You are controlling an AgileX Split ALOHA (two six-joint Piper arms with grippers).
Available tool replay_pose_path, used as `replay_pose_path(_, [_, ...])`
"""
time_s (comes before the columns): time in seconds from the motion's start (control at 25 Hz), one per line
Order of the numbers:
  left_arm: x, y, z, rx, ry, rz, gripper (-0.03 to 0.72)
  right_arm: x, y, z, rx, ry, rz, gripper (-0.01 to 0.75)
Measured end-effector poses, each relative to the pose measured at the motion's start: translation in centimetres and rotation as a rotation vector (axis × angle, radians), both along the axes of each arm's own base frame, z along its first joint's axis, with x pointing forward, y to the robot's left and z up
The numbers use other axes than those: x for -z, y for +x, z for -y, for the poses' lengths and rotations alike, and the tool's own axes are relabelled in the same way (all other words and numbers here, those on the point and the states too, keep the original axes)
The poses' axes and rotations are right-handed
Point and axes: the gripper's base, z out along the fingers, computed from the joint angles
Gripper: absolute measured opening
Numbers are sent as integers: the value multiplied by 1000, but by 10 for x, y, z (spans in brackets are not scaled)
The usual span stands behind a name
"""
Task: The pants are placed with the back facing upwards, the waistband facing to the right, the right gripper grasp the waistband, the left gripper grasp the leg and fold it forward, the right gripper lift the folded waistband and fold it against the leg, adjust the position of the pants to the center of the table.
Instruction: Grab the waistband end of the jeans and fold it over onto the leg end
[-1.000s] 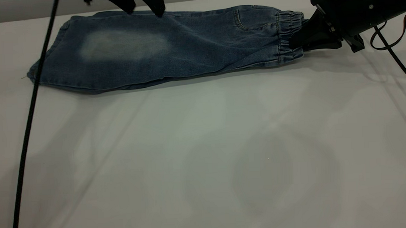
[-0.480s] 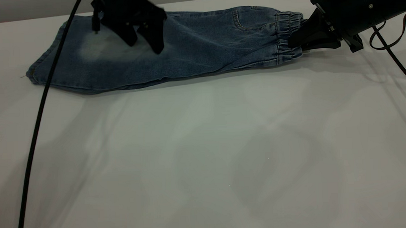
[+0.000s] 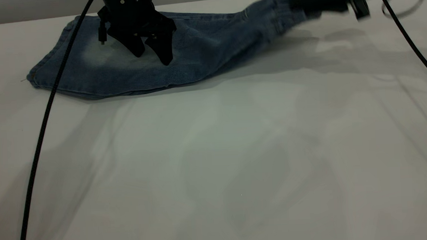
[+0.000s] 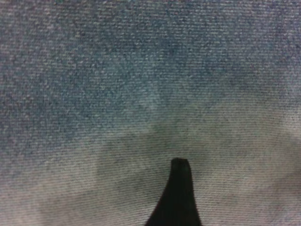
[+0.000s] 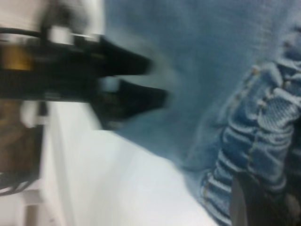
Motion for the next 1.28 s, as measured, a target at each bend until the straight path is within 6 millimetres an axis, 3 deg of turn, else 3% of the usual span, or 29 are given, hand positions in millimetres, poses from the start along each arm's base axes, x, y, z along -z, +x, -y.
replay_pose_path(0.16, [0,0,0,0,1,-3,581,-30,3,-28,-79,61,26,25])
replay_pose_path(0.4, [0,0,0,0,1,-2,581,-53,3,-78,-204,68,47,25])
replay_pose_path(0.56, [-1,0,0,1,1,-4,581,-63,2,-100,-242,76,61,25])
replay_pose_path(0.72, [-19,3,1,25,17,-38,581,-61,3,-98,-232,60,53,24])
replay_pose_path(0.96, [-66,16,-7,54,112,-1,581,-61,3,-98,-224,55,45,22])
replay_pose_path(1.12, [-89,31,-33,-25,167,89,581,-61,3,-98,-219,56,43,22])
replay_pose_path(1.28, [-89,38,-67,-135,159,81,581,-61,4,-98,-212,54,44,22])
